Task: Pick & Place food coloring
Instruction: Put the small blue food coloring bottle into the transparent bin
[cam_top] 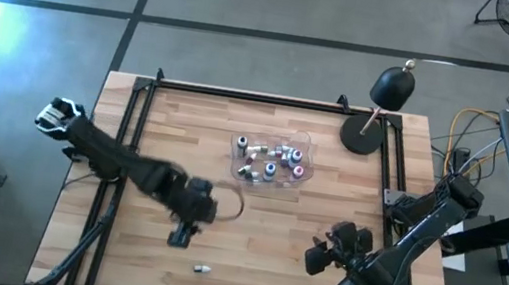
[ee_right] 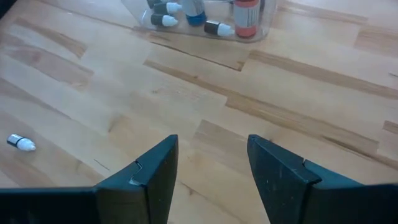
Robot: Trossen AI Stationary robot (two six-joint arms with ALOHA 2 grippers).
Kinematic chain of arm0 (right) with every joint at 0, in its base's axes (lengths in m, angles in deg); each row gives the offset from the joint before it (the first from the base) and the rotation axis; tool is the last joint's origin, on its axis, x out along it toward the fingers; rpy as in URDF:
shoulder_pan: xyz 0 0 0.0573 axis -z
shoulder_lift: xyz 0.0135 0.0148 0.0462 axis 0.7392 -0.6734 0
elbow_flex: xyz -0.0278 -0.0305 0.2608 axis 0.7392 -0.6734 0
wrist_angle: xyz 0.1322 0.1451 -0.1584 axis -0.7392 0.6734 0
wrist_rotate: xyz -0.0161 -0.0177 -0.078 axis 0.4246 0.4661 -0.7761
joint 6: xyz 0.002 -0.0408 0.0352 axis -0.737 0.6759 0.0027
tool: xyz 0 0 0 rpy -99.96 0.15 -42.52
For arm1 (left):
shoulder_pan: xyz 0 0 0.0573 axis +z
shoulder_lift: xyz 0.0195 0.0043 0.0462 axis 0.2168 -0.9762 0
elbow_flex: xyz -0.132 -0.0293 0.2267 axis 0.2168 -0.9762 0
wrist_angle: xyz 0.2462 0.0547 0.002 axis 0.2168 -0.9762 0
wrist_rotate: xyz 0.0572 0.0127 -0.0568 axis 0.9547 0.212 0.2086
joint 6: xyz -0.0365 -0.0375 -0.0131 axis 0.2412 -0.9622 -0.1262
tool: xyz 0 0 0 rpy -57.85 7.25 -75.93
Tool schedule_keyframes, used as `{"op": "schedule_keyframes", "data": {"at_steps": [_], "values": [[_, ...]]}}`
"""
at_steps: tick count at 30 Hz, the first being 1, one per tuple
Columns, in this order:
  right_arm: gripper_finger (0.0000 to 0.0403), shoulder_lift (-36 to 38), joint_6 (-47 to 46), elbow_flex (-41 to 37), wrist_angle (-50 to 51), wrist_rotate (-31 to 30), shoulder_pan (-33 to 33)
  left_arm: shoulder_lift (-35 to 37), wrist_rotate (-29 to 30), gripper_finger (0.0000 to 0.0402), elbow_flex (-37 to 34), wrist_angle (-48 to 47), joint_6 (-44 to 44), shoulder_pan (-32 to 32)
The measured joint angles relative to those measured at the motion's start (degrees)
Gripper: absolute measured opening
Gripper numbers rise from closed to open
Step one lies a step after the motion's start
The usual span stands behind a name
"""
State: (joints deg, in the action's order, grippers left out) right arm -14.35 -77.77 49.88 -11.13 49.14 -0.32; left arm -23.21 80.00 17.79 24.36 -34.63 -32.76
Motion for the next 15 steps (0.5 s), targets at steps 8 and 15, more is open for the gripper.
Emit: {"op": "schedule_keyframes", "data": {"at_steps": [8, 15], "values": [[0.0187, -2.28, 1.93, -0.02, -7.74, -0.02, 0.00, -1.71, 1.04, 0.0149, -7.79, 15.38, -12.16, -10.27], [0.0187, -4.85, 7.19, -0.02, -18.99, 0.54, 0.00, -6.12, 2.31, 0.0149, -8.31, 20.85, -14.55, -12.33]]}}
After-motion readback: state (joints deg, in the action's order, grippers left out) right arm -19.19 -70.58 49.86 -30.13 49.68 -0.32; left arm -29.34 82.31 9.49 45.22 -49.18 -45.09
